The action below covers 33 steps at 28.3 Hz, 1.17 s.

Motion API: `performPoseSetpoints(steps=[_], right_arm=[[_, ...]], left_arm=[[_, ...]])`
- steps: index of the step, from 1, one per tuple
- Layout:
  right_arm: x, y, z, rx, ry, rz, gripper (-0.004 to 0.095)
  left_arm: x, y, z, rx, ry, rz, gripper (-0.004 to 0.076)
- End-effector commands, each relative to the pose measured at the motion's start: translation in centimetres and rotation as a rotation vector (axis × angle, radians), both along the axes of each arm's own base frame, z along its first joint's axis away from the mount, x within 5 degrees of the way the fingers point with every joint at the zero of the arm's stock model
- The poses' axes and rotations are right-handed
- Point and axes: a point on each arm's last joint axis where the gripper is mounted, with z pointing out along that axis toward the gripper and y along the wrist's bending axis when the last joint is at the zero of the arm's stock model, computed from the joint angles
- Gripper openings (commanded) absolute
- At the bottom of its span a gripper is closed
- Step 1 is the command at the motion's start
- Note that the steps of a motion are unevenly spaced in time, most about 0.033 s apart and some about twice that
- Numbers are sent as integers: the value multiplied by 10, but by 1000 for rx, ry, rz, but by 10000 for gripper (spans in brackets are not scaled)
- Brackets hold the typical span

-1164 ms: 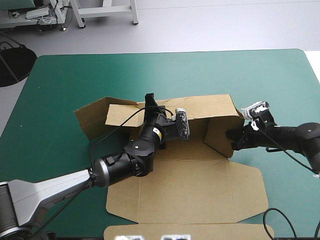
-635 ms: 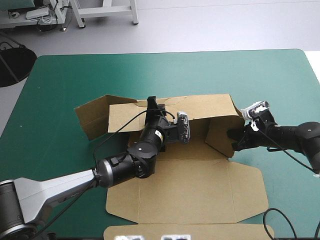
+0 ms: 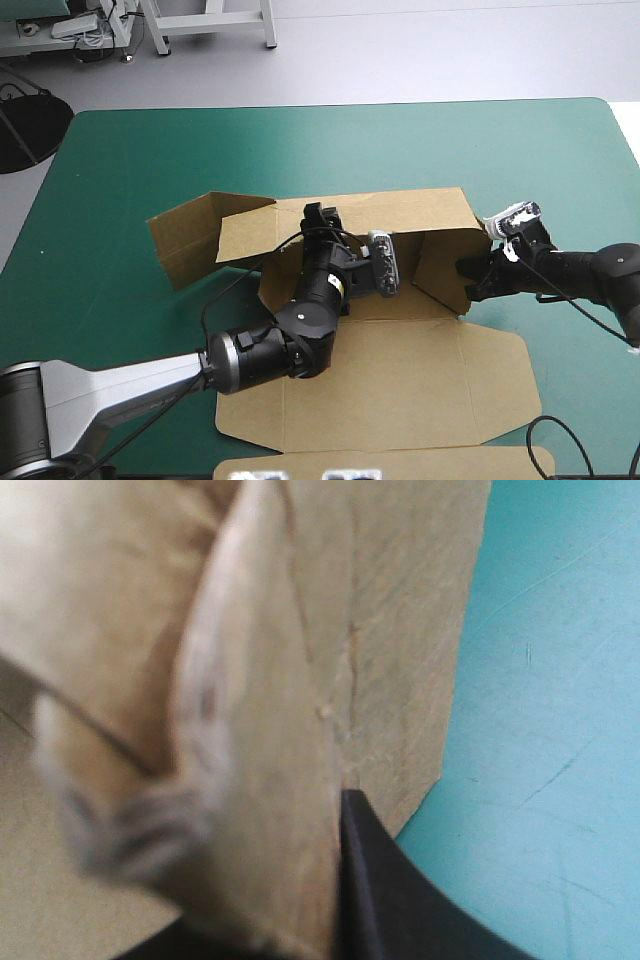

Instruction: Fold the box

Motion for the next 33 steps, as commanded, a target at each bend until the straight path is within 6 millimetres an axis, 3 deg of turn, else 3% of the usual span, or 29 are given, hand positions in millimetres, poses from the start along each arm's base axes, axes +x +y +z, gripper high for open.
performPoseSetpoints(steps=[1,6,7,10,14,16,21,25,33], right_arm=[[-2,1,7,2,-9,30,1],[-2,1,7,2,-9,30,1],[-2,1,7,2,-9,30,1],[-2,1,7,3,-8,28,1],[-2,1,7,6,-4,24,1],[-2,1,7,10,0,19,1],[-2,1,7,11,2,6,2],[0,0,11,17,-2,-5,2],[11,1,54,-3,42,-24,2]], left_arm=[[-26,-8,38,-80,-79,-33,525],[-71,-27,43,-82,-96,-143,521],[-83,-30,46,-87,-128,-151,488],[-96,-31,58,-90,-238,-172,332],[-106,-24,78,-142,-297,-218,38],[-108,-18,88,-197,-289,-225,-5],[-93,10,122,-325,-385,-173,-9],[-64,42,148,-492,-374,-75,-9],[-2,135,185,-748,-311,203,-9]])
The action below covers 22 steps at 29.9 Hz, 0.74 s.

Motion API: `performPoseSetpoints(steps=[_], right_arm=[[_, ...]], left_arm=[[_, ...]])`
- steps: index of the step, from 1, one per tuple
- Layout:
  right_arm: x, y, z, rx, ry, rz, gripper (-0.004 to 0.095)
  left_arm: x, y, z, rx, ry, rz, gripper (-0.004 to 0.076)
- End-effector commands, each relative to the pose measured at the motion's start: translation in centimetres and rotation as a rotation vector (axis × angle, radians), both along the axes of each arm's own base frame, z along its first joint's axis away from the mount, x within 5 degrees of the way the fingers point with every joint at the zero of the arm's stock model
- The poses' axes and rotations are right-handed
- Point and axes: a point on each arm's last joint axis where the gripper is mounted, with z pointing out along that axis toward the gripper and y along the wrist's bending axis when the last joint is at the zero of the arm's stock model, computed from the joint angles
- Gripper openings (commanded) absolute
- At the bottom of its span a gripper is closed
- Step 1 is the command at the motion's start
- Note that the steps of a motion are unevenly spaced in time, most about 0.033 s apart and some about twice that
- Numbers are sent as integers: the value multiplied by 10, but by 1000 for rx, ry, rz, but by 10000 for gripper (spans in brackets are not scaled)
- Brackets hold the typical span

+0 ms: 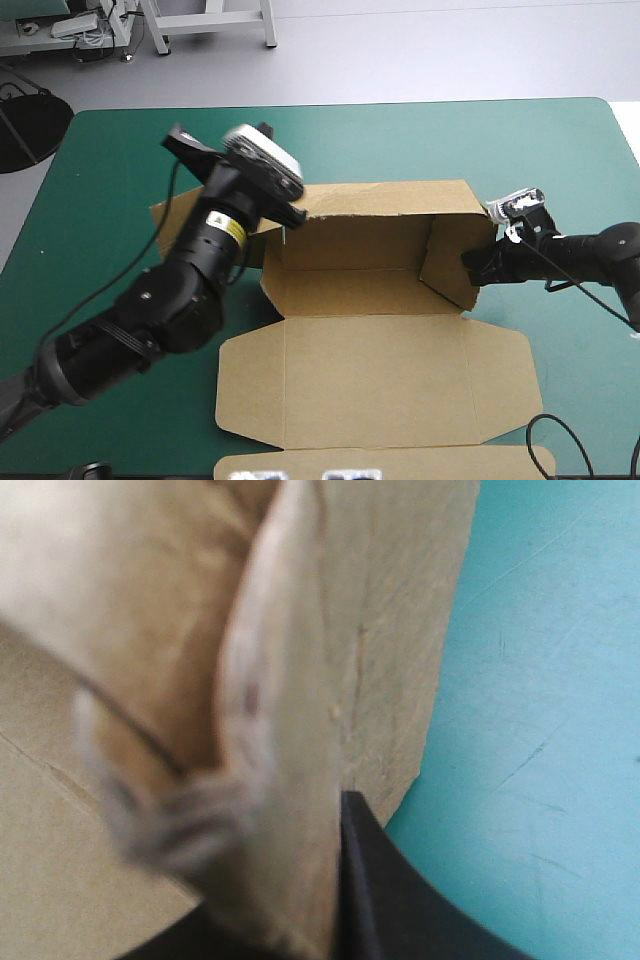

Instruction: Fold the box

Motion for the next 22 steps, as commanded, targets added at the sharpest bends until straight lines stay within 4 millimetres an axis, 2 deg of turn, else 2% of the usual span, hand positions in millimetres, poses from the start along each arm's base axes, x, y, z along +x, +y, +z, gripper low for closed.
performPoseSetpoints(steps=[1,7,13,17,22], right_arm=[[1,8,37,-7,-12,20,2],[9,44,86,-48,26,21,2],[25,70,109,-18,242,-79,2],[44,80,104,-38,274,-112,2],[74,81,64,-101,398,-178,2]], left_arm=[[13,48,28,-159,-16,107,-9],[38,103,24,-270,70,294,-9],[53,145,10,-389,227,422,-8],[57,170,0,-455,346,451,-8],[58,193,-10,-578,477,445,-8]])
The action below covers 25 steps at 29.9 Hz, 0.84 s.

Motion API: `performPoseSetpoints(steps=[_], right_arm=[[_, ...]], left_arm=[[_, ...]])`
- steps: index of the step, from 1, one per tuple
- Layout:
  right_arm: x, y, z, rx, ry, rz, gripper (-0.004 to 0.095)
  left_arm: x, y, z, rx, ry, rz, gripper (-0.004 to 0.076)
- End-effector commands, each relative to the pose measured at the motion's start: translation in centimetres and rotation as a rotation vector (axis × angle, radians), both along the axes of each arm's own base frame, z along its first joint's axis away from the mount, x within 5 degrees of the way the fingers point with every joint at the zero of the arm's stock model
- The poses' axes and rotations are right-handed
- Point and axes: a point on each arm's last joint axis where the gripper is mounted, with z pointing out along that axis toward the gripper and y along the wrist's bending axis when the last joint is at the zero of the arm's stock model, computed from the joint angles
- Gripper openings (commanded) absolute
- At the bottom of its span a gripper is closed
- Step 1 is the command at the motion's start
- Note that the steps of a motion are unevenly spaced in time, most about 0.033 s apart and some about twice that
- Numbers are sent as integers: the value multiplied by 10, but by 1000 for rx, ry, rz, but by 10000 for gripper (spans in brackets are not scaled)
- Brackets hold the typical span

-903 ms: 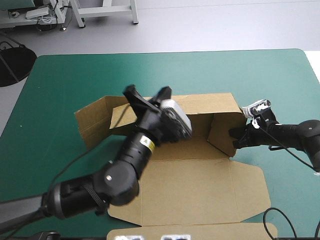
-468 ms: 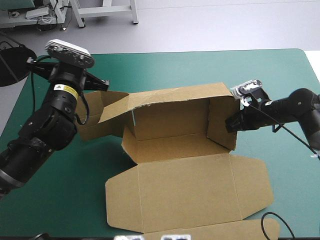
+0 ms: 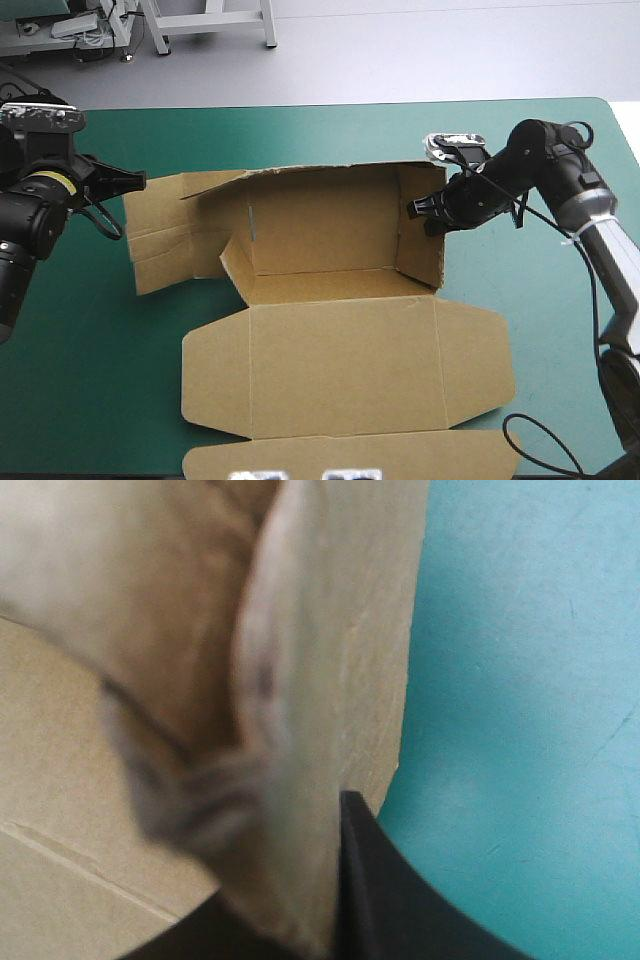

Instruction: Fold the box

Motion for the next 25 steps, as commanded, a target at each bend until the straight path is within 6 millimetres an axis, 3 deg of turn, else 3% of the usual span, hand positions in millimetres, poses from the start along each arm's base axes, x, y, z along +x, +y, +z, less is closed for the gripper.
performPoseSetpoints(steps=[1,7,11,15,19,25], right_arm=[[11,1,-7,-5,30,-27,2],[36,-1,-38,-95,-19,20,42],[45,-8,-39,-165,-93,-27,238],[48,-9,-36,-179,-128,-33,361],[50,-9,-20,-176,-169,-33,384],[42,-15,35,-199,-209,-86,384]], left_arm=[[-7,11,15,-100,-46,-45,-8],[-9,20,11,-187,-3,-92,-9],[-9,19,6,-191,52,-106,-9],[-3,19,-1,-205,93,-109,-9],[4,19,-9,-212,139,-109,-9],[12,20,-18,-219,179,-108,-9]])
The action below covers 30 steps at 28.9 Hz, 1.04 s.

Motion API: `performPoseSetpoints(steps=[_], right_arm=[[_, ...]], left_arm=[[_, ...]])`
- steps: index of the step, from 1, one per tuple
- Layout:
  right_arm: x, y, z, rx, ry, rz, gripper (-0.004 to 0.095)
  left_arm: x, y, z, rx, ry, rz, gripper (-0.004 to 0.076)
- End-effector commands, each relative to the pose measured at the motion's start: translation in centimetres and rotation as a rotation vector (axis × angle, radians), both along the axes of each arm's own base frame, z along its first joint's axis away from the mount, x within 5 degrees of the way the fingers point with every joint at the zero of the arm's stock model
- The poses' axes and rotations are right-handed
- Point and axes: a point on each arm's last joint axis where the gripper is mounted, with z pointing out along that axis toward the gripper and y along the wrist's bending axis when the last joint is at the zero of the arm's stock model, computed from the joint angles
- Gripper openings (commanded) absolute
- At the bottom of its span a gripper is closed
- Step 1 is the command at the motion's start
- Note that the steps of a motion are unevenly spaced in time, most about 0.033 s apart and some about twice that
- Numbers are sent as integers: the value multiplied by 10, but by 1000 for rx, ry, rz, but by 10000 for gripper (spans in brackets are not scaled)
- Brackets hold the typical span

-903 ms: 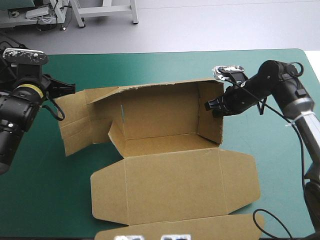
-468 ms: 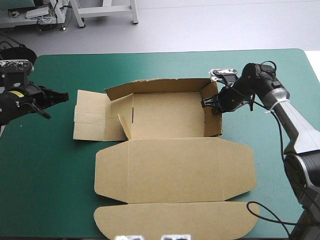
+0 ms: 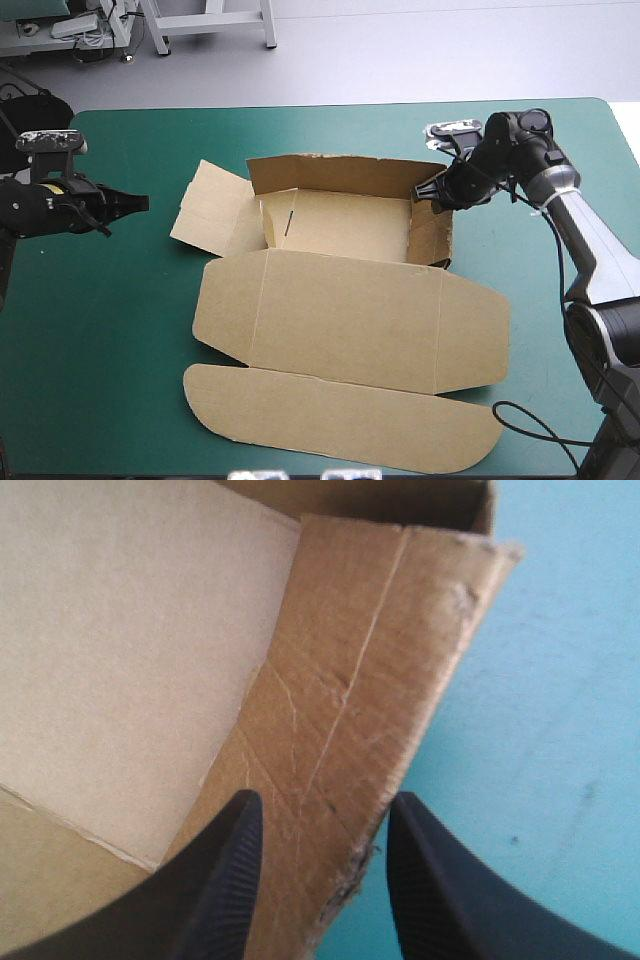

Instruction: Fold the box

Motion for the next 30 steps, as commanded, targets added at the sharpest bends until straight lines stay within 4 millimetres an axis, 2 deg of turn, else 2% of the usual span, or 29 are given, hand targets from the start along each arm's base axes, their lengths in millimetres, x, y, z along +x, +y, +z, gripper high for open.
performPoseSetpoints(steps=[1,5,10,15,23,28,29,30], right_arm=[[-18,-8,61,-9,-110,-34,384],[-29,-10,85,16,-172,-67,384],[-45,-13,91,58,-160,-144,384],[-49,-10,68,59,-81,-105,384],[-23,-3,29,63,8,-89,382],[-5,1,-6,28,84,-37,380],[3,4,-22,31,116,-13,374],[6,5,-28,37,131,-14,374]], left_arm=[[0,-1,17,-12,-90,9,-9],[4,0,14,-10,-85,11,-9],[8,1,11,-10,-86,15,-9],[9,1,10,-11,-82,15,-9],[7,0,8,-15,-54,5,-9],[6,0,7,-16,-37,0,-9],[7,0,7,-16,-39,1,-9],[7,0,7,-16,-39,1,-9]])
